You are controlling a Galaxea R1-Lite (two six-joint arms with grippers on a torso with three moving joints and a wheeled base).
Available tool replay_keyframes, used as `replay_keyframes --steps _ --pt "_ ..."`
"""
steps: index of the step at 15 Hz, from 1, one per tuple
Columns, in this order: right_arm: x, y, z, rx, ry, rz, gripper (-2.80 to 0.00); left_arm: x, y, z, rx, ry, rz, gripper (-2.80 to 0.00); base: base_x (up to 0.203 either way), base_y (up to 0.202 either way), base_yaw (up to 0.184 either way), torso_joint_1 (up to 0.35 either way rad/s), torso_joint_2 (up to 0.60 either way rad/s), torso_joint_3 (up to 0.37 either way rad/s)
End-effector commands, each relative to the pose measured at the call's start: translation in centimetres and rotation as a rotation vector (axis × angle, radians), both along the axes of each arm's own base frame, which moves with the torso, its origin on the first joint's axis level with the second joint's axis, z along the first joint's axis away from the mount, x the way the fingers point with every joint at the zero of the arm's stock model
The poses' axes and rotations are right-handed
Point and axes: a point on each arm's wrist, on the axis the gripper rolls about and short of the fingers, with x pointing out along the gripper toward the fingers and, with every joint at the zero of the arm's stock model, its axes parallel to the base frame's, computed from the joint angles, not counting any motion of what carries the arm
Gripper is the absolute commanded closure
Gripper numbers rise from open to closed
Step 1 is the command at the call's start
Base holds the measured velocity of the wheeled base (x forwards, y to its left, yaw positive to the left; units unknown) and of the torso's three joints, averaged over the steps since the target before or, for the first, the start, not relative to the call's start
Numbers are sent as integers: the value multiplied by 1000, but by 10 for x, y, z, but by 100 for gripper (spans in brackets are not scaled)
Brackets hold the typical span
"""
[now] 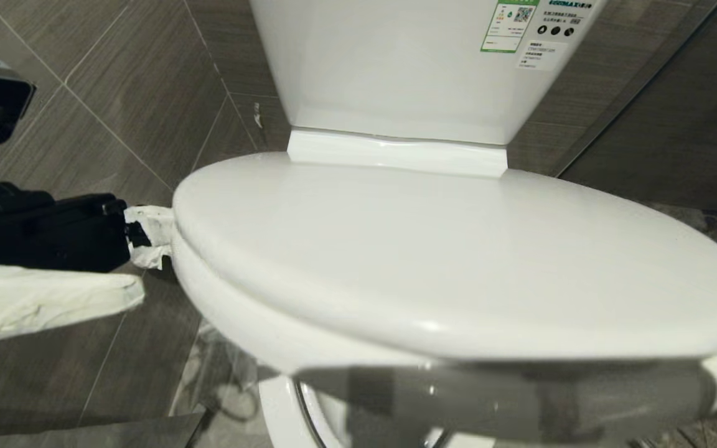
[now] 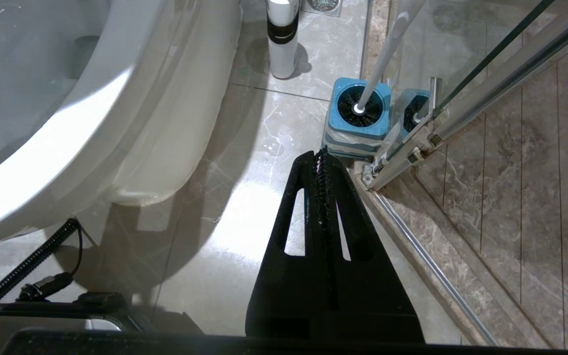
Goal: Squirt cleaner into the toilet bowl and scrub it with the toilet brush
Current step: Use the left hand to lift the toilet lid slightly
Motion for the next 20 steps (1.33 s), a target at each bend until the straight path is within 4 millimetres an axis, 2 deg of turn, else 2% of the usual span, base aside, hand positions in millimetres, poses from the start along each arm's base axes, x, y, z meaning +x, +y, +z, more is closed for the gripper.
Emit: replay_keyframes --steps 1,6,9,12,16,18,20 --pt "0 0 0 0 1 1 0 9 -1 14 -8 -41 8 -280 0 0 0 0 0 0" --pt "0 0 0 0 0 0 0 34 -7 35 -37 -162 59 -280 0 0 0 0 0 0" --pt "0 0 0 0 1 0 0 58 -15 51 -79 -245 124 -280 0 0 0 0 0 0" --pt "0 0 0 0 1 0 0 75 -26 63 -143 -255 199 -280 0 0 0 0 0 0" --pt "0 0 0 0 1 1 0 117 -40 79 -265 -377 333 -280 0 0 0 0 0 0" --pt "0 0 0 0 0 -1 0 133 -50 78 -301 -385 361 -280 0 0 0 0 0 0" --pt "0 0 0 0 1 -1 0 150 -63 65 -289 -393 358 -280 0 0 0 0 0 0"
